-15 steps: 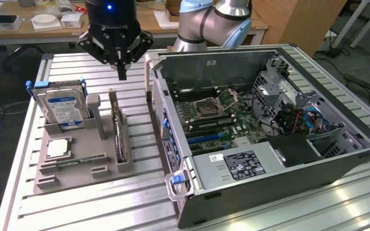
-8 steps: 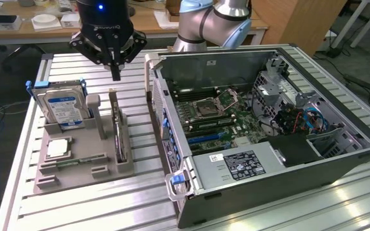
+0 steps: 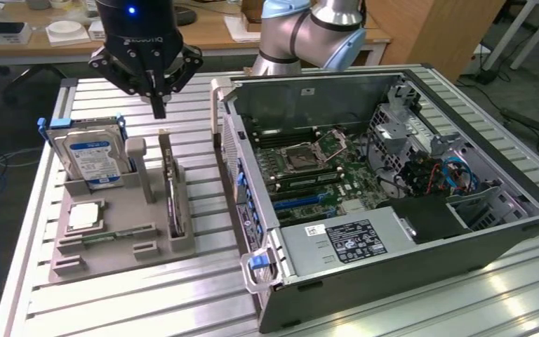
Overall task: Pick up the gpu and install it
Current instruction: 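Reach for the gpu, then pick up the gpu and move the gpu toward the slot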
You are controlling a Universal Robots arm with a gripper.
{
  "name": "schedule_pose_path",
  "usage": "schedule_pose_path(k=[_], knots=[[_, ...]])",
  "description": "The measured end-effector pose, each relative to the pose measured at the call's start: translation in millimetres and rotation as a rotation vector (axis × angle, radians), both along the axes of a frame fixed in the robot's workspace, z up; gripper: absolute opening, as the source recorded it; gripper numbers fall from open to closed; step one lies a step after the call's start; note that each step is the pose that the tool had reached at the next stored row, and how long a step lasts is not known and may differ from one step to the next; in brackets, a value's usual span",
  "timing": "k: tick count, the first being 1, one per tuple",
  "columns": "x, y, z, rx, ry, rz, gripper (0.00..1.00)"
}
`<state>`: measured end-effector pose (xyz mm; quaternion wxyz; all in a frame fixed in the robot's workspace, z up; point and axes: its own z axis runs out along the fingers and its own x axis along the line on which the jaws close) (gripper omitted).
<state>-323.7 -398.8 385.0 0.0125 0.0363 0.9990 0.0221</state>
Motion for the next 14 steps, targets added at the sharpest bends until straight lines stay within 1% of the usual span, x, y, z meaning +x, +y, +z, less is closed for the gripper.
schedule_pose_path(k=[6, 14], knots=[[-9.7, 0.0, 0.0, -0.0001, 0.0000, 0.000, 0.10], [-10.1, 0.0, 0.0, 0.0000, 0.0000, 0.000, 0.10]])
